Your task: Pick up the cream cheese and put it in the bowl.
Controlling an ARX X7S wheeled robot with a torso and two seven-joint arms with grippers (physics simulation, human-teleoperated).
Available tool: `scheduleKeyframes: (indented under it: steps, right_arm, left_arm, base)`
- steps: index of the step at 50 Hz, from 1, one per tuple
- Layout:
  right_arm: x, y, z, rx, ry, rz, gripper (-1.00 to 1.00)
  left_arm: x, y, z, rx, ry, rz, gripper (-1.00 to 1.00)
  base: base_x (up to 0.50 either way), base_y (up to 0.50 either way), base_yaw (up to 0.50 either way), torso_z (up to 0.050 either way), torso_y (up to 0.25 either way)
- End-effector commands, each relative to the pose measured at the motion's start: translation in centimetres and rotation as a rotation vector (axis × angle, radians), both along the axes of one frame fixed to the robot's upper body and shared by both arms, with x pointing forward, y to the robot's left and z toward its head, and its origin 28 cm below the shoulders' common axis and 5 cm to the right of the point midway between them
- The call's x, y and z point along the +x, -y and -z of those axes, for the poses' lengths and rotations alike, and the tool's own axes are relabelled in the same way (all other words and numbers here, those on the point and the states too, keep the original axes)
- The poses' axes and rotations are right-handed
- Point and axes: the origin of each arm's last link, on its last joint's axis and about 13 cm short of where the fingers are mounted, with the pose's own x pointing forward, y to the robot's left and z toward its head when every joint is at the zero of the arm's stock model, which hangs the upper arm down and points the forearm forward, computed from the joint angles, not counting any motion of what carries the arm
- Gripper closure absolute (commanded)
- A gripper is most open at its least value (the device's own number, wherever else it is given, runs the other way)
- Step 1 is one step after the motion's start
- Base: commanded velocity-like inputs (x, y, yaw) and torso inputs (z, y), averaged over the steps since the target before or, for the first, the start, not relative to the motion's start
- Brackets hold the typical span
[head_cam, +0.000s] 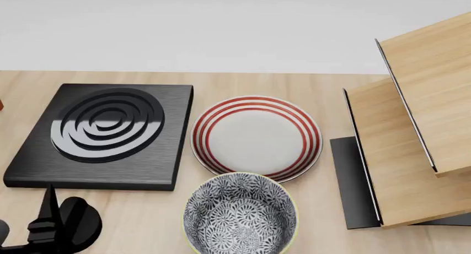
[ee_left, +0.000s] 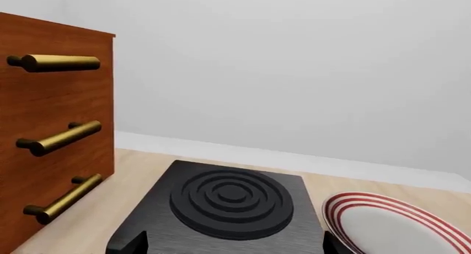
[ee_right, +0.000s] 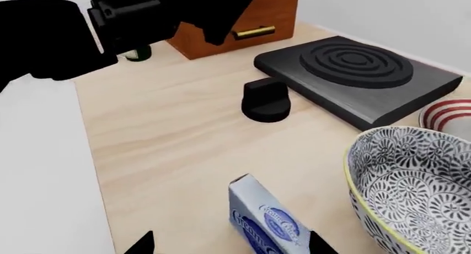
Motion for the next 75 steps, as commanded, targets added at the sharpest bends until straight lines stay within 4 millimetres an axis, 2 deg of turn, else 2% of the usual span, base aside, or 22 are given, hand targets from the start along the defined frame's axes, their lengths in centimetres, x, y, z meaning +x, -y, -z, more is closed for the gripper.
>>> scheduleKeyframes:
  steps: [1, 16, 33, 50, 75]
  right_arm:
    - [0.7, 0.8, -0.4, -0.016, -0.011, 0.054, -1.0]
    - [1.9, 1.9, -0.6, -0.021, -0.025, 0.128, -1.0]
    - [2.9, 2.1, 0.9, -0.058, -0.066, 0.16, -1.0]
    - [3.0, 2.4, 1.8, -0.077, -0.099, 0.178, -1.0]
    - [4.6, 2.1, 4.0, -0.136, -0.162, 0.182, -1.0]
  left_arm:
    - [0.1, 0.0, 0.0, 0.0, -0.001, -0.002, -1.0]
    - [0.0, 0.0, 0.1, 0.0, -0.001, -0.002, -1.0]
    - [0.1, 0.1, 0.1, 0.001, -0.002, -0.002, -1.0]
    - [0.1, 0.1, 0.3, 0.003, -0.007, -0.002, -1.0]
    - [0.1, 0.1, 0.2, 0.005, -0.004, -0.001, -1.0]
  base:
    - [0.0, 0.0, 0.0, 0.0, 0.0]
    - [0.0, 0.0, 0.0, 0.0, 0.0]
    - [0.0, 0.0, 0.0, 0.0, 0.0]
    - [0.0, 0.0, 0.0, 0.0, 0.0]
    - [0.0, 0.0, 0.0, 0.0, 0.0]
